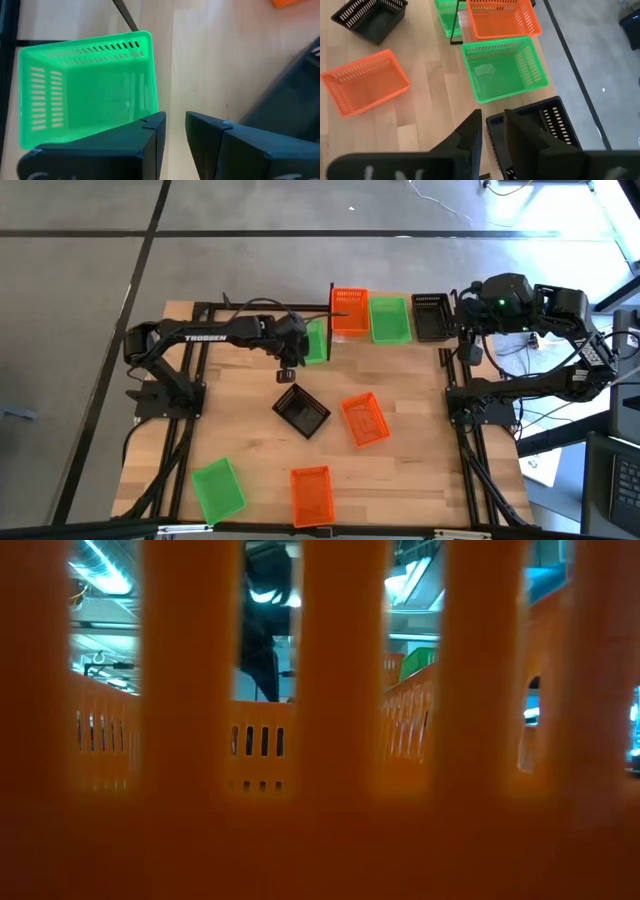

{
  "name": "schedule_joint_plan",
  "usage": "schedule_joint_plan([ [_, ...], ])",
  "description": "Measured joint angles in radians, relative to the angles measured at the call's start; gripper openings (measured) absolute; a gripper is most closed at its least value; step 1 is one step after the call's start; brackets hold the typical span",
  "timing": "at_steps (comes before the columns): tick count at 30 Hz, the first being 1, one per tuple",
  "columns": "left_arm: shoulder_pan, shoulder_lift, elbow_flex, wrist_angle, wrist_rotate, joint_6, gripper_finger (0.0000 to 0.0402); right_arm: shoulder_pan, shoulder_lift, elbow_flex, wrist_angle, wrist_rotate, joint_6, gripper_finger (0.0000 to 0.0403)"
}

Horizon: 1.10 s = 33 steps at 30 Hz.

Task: Stack baskets on shelf by color
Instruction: Stack the top green bin on top of the green bin on the shelf

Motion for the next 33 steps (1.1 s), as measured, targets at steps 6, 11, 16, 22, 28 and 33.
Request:
schedule_joint_plan([
  [6,0.014,0.016,-0.040,0.042,0.000,0.009,0.0066,0.000,0.000,0.000,0.001,0.001,-0.001,0.0082],
  [11,0.025,0.037,-0.040,0.098,0.004,0.012,0.0066,0.000,0.000,0.000,0.002,0.002,-0.001,0.0082],
  [16,0.036,0.069,-0.041,0.110,0.015,0.002,0.0066,0.000,0.000,0.000,0.003,0.001,-0.001,0.0082],
  [22,0.038,0.110,-0.043,0.130,0.000,0.011,0.0066,0.000,0.000,0.000,0.003,0.002,0.000,0.0082],
  [28,0.045,0.138,-0.041,0.149,-0.004,0.013,0.0066,0.000,0.000,0.000,0.003,0.002,-0.001,0.0082],
  [33,0.045,0.149,-0.042,0.143,-0.005,0.038,0.0066,0.000,0.000,0.000,0.003,0.002,0.000,0.0082],
])
